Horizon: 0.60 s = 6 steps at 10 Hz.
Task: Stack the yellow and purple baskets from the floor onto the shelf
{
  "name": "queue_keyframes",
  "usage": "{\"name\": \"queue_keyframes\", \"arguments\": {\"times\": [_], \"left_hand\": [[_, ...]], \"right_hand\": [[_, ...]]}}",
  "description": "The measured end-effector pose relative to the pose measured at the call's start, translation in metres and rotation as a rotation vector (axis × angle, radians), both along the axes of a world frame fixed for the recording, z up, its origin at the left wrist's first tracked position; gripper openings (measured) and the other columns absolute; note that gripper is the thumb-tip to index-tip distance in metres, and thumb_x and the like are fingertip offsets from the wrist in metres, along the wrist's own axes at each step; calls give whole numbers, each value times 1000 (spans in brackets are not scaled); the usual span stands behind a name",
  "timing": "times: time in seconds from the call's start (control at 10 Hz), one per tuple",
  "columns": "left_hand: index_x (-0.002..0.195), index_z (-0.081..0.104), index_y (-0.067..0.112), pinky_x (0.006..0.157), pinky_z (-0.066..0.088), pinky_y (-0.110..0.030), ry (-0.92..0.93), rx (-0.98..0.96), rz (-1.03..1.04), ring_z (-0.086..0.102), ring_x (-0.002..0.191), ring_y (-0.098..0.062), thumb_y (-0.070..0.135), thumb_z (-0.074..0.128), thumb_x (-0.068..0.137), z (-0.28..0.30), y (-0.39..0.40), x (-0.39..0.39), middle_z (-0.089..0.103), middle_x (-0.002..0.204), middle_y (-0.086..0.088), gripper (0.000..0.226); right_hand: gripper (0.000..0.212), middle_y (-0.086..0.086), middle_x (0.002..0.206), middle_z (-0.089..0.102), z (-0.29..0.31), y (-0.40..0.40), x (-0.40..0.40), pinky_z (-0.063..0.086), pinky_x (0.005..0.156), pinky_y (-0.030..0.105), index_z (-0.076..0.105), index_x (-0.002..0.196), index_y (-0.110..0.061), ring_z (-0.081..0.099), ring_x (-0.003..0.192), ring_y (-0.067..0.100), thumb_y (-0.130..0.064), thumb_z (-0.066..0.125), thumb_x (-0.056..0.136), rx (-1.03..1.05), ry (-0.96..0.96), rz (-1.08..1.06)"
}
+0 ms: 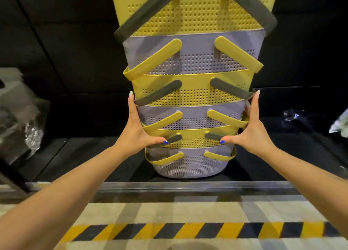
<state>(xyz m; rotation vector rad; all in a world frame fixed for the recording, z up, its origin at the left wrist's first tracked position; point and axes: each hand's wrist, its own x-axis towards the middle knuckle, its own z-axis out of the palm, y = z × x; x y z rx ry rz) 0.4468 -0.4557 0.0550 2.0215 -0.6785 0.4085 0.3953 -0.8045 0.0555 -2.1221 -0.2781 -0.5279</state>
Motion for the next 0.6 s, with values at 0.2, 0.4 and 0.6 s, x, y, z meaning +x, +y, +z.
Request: {"name": "queue_keyframes", "arguments": {"times": [0.2, 0.4, 0.6], "left_hand": [[140, -29, 52, 107, 17, -4, 25, 31, 42, 9, 145, 4, 54, 89, 56, -5, -1, 2, 3, 161, 18, 145], [142, -28, 49, 112, 21, -33, 51, 50, 123, 11, 148, -9, 58, 87, 51, 0, -6, -10, 3, 163, 7, 147], [149, -21, 39, 118, 5, -41, 69, 74, 265, -12, 148, -15, 68, 78, 52, 23, -9, -45, -13, 163, 0, 142]], "right_hand": [[145, -27, 155, 18, -11, 3, -2, 33, 102, 28, -25, 141, -52, 29, 137, -3, -59, 88, 50, 23, -1, -20], [139, -52, 137, 16, -10, 12, -16, 32, 93, 14, -20, 142, -55, 24, 119, -30, -58, 85, 51, 38, 23, -84], [122, -18, 159, 8, 15, 41, -55, 21, 114, 45, -8, 147, -50, 9, 145, 8, -62, 77, 60, 20, -11, -228]]}}
